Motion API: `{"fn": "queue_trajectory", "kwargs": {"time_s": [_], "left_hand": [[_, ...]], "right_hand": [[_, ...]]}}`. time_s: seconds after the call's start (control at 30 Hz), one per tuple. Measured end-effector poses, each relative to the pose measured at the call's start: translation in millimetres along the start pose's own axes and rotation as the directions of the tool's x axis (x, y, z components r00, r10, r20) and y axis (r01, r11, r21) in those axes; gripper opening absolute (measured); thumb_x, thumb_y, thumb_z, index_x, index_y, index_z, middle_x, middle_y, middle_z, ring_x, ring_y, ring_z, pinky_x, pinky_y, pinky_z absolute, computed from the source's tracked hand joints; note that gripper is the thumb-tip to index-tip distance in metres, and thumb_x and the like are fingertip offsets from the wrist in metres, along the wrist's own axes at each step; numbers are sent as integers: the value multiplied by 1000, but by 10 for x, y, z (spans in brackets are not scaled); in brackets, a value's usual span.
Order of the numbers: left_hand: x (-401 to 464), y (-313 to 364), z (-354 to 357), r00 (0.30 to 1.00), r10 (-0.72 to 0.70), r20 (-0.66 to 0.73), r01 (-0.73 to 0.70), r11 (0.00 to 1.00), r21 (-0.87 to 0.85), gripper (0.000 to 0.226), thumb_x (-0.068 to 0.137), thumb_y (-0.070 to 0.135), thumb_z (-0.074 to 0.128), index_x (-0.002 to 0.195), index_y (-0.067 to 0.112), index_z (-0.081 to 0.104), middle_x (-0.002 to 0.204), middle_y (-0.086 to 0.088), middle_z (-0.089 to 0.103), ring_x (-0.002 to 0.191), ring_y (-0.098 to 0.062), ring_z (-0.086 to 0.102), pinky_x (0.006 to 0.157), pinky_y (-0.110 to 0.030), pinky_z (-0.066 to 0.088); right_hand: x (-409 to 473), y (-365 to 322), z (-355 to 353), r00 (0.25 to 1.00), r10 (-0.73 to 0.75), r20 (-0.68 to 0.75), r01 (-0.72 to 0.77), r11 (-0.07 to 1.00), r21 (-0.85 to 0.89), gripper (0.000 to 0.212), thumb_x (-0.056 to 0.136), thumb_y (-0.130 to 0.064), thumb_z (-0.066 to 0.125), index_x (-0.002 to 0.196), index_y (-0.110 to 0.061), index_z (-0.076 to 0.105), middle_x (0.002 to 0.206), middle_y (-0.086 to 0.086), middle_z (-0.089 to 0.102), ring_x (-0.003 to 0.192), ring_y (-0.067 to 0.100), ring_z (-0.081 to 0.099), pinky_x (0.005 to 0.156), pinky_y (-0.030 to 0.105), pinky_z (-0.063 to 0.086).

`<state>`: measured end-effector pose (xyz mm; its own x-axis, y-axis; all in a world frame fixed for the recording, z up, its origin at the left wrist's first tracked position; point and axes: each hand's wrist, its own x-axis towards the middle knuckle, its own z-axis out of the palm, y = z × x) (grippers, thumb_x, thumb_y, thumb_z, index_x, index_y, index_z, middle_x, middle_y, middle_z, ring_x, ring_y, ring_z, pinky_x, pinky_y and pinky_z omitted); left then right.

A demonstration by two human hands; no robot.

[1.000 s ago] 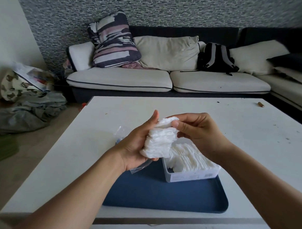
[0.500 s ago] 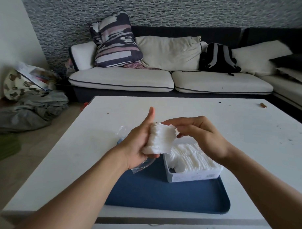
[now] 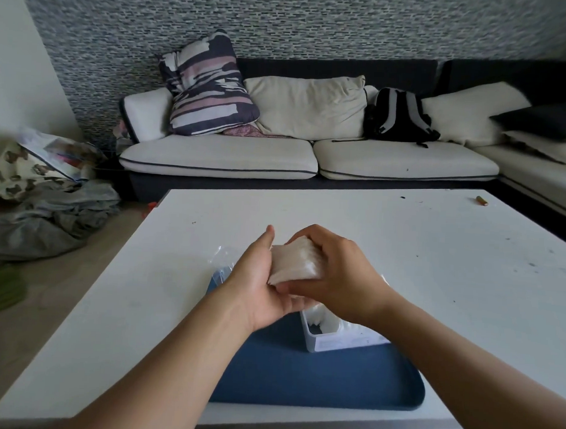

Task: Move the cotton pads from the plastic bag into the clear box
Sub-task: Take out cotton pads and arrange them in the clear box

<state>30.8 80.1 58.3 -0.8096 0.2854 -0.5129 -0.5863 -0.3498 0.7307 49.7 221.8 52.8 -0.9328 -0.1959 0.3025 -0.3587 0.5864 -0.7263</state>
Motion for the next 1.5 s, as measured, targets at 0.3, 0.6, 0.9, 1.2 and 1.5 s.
{"fn": "queue_trajectory", "kwargs": {"time_s": [0.3, 0.6, 0.9, 1.2, 1.5], "left_hand": [[76, -93, 210, 984, 115, -135, -117, 993, -9, 40, 99, 45, 58, 114, 11, 71, 99, -11, 77, 78, -25, 74, 60, -31, 59], [87, -116, 236, 995, 93, -44, -98, 984, -148, 72, 91, 74, 42, 129, 17, 64, 109, -13, 76, 99, -32, 74, 87, -44, 58], [66, -189, 341, 959, 262, -111, -274, 955, -116, 77, 88, 83, 30, 134, 32, 63, 127, -5, 69, 111, -27, 69, 101, -46, 53], [-56, -177, 352, 973, 217, 73, -224, 970, 92, 42, 80, 45, 78, 110, 15, 75, 102, -11, 78, 99, -27, 74, 86, -42, 59], [-20, -204, 269, 948, 307, 78, -309, 951, 2, 25, 89, 27, 74, 110, 16, 70, 98, -9, 78, 84, -18, 77, 65, -28, 62]], "right_hand": [[-47, 88, 41, 996, 73, 50, -76, 995, 69, 57, 74, -22, 86, 124, -22, 57, 105, -6, 70, 95, 11, 66, 84, 36, 55], [-26, 154, -57, 992, 124, -20, -119, 979, 163, 48, 62, -22, 94, 98, -15, 63, 84, -1, 69, 73, 12, 65, 70, 36, 57], [-31, 287, -35, 963, 99, 250, -246, 701, 669, 54, 79, -5, 79, 128, 0, 58, 122, 27, 65, 115, 38, 65, 102, 46, 52], [38, 244, -58, 983, 159, -95, -104, 898, 428, 50, 71, -10, 88, 114, -18, 63, 92, -1, 74, 85, 15, 74, 74, 35, 62], [38, 212, -17, 990, 113, -87, -78, 938, 338, 49, 64, -21, 85, 109, -19, 65, 95, -2, 75, 89, 11, 73, 78, 33, 62]]}}
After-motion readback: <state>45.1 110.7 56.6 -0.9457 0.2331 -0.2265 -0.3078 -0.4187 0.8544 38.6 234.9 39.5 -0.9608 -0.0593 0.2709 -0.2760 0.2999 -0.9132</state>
